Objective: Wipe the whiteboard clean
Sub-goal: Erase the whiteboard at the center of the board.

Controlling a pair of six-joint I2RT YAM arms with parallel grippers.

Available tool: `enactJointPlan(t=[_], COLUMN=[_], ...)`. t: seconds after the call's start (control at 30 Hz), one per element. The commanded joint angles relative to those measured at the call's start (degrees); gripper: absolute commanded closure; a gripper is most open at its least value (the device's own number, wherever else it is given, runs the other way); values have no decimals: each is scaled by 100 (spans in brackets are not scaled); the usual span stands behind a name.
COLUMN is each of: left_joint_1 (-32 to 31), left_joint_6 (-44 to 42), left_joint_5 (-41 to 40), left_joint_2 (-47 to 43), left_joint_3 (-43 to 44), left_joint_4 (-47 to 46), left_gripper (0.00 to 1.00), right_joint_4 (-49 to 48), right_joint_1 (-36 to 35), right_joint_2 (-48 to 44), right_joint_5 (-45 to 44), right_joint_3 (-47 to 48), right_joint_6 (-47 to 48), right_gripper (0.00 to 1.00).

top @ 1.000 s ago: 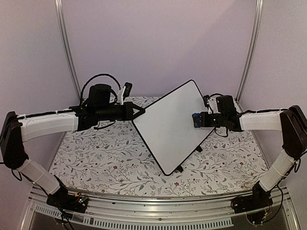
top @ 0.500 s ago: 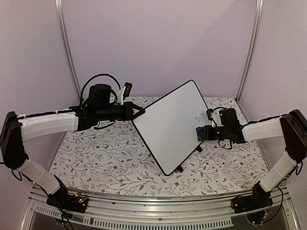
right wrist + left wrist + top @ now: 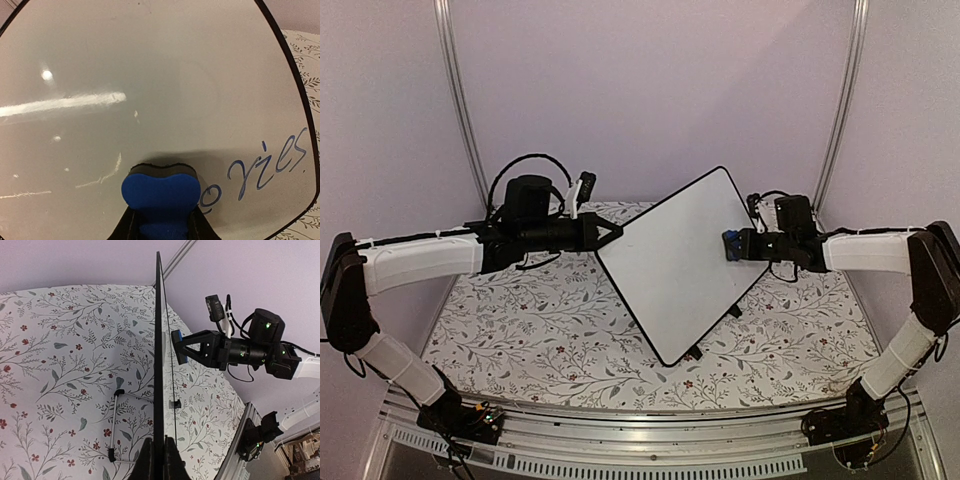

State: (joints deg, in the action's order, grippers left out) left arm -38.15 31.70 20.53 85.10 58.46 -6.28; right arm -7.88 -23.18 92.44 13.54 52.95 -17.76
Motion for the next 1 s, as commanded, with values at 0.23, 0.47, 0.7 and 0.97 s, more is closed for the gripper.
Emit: enactJointPlan(t=[0.23,0.47,0.7,0.97], left_joint_1=[-207,-202,-202,-201], left_joint_6=[-417,-397,-418,-413], left_joint_5=[402,418,406,403], left_joint_2=[-126,-99,-103,-108], left_joint_3=[23,17,17,17], left_joint_4=[4,-5,-4,4], left_gripper=[100,100,100,100], right_joint_4=[-190,-221,-53,-27], right_joint_1=[170,235,230,229], right_joint_2=[-145,-130,223,157], right_joint_5=[-15,109,328,170], right_joint_3=[-1130,-826,-55,-361], right_joint_6=[33,-25,-35,4], right_gripper=[85,85,85,84])
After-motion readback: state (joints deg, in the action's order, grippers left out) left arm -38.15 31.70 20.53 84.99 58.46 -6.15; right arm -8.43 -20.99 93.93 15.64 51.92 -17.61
